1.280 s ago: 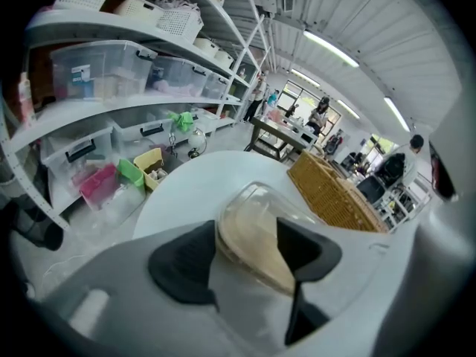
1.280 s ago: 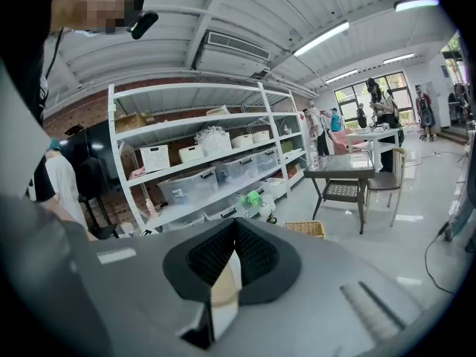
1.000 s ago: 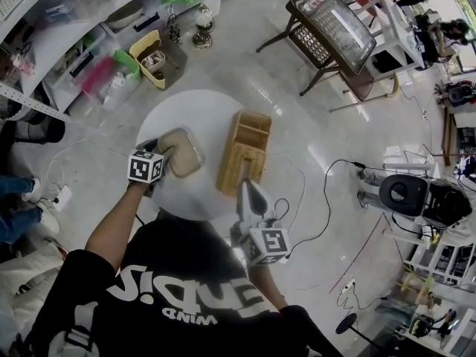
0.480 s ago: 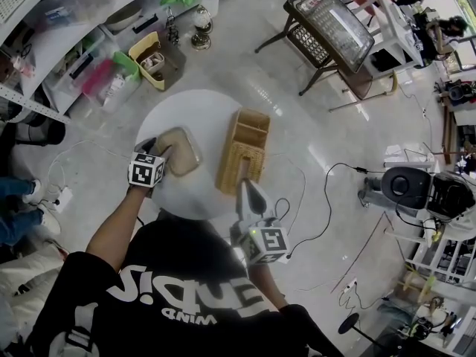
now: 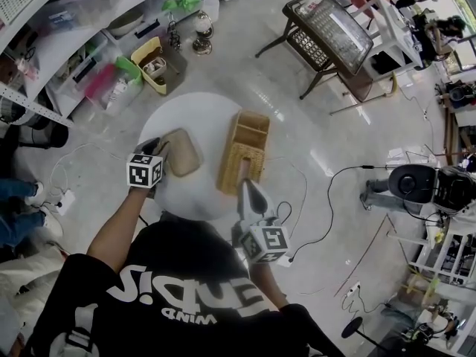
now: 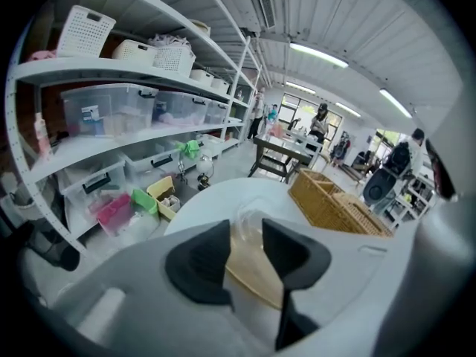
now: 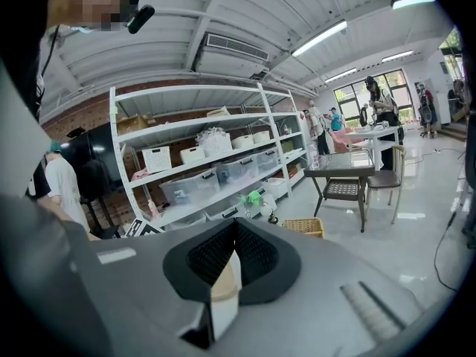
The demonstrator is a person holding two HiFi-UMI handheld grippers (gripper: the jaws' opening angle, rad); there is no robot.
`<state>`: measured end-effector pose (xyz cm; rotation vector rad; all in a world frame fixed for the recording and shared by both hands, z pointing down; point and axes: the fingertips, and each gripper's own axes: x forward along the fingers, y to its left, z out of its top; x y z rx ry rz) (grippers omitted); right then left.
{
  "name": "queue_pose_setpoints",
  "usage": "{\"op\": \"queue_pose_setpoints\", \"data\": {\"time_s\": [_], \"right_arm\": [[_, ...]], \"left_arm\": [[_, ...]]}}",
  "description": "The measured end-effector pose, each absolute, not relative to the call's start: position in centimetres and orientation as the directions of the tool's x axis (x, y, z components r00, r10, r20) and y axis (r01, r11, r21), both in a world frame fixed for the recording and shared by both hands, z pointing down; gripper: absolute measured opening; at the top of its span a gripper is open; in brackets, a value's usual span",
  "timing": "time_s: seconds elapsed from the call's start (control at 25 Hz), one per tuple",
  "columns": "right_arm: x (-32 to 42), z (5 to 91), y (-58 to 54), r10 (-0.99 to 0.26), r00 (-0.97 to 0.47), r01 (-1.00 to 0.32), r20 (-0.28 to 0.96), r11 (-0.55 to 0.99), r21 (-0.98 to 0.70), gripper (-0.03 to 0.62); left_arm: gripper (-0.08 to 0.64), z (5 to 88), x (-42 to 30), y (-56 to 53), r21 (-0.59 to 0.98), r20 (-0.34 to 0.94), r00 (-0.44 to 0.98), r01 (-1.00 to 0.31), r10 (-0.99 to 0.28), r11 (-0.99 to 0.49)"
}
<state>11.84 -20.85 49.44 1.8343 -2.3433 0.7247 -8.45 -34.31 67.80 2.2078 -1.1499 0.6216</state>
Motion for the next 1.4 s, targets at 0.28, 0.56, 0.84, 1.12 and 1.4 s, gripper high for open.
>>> {"op": "queue_pose_setpoints", "data": {"time_s": [0.28,0.56,0.84,1.12,1.4], "right_arm": [[12.1,49.0,-19.9,-0.901,-0.283,-0.932,0.328,0.177,-0.317,0.000],[12.3,48.3,-19.1,-0.909,-0.286,-0.930,0.304,0.188,-0.315,0.000],[12.2,47.4,-18.2,-0.913,-0.301,-0.924,0.275,0.209,-0.319,0.000],[12.8,46.7,-17.3,-0.913,-0.324,-0.914,0.248,0.234,-0.331,0.000],[13.0,46.1,-16.3,-0.892,-0.395,-0.887,0.221,0.308,-0.343,0.000]], "left_arm": [[0.093,65.3,-8.0,-33.7,0.360,0.573,0.571,-0.820,-0.588,-0.445],[0.054,62.2,-6.6,-32.4,0.465,0.496,0.639,-0.767,-0.588,-0.442],[0.044,58.5,-4.6,-30.1,0.554,0.415,0.708,-0.694,-0.571,-0.459],[0.044,53.3,-3.3,-28.8,0.519,0.340,0.706,-0.692,-0.622,-0.502],[0.044,46.1,-4.6,-26.7,0.327,0.261,0.609,-0.786,-0.749,-0.526]]}}
